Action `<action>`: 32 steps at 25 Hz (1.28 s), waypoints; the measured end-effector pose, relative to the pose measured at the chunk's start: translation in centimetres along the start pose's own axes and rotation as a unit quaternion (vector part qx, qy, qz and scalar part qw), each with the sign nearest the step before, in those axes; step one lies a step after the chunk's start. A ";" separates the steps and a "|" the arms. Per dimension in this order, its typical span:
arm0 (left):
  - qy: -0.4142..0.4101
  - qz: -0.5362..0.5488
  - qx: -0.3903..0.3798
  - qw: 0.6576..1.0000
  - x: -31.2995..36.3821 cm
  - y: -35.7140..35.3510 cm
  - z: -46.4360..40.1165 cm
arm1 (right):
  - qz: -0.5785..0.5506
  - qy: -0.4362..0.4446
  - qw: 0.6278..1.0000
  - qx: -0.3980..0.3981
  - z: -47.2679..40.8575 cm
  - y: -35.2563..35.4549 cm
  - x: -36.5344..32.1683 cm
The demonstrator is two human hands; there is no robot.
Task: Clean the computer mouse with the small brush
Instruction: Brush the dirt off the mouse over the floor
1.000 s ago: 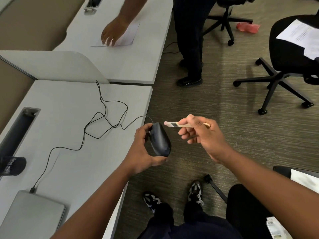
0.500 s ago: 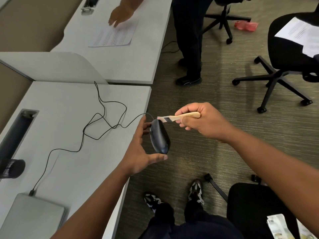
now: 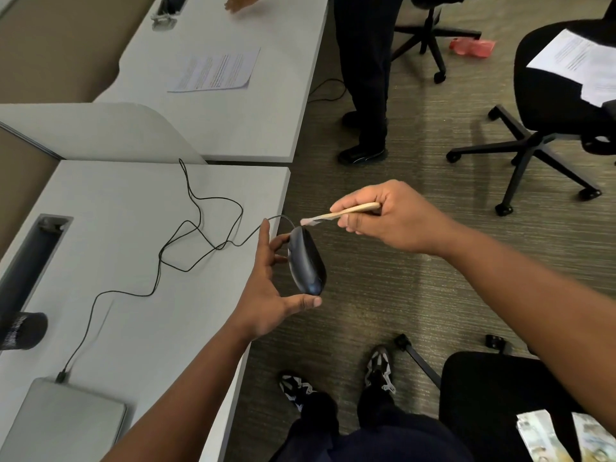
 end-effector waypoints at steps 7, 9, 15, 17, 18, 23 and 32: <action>0.001 0.046 0.027 0.999 -0.1 0.7 0.1 | 0.032 0.009 0.995 -0.096 1.4 -1.2 -0.8; 0.002 0.056 0.027 0.998 -0.2 0.7 0.2 | 0.018 0.019 0.998 -0.048 1.1 0.2 -1.2; -0.002 0.079 0.013 0.997 0.3 0.1 0.2 | 0.027 0.007 1.000 0.009 0.2 0.0 -1.8; -0.001 0.079 0.014 0.997 0.3 0.3 0.2 | 0.031 0.002 0.998 -0.046 0.8 -1.0 -1.6; 0.001 0.077 0.014 0.997 0.2 0.3 0.3 | 0.026 -0.001 0.997 -0.074 1.2 -1.3 -1.6; -0.001 0.055 0.001 0.998 0.1 0.1 0.7 | -0.036 -0.016 0.999 0.004 0.1 0.2 -2.1; -0.004 0.050 0.002 0.999 0.5 0.1 0.8 | -0.054 -0.017 0.998 -0.027 0.1 -0.2 -2.3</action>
Point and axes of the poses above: each hand's wrist, its own z-axis away from the middle knuckle, its own y-axis out of the back of the hand, x = y × z, the point moved 10 cm from there along -z, towards the middle knuckle, and after that the axes turned 15 degrees about z, right-handed, at the moved point
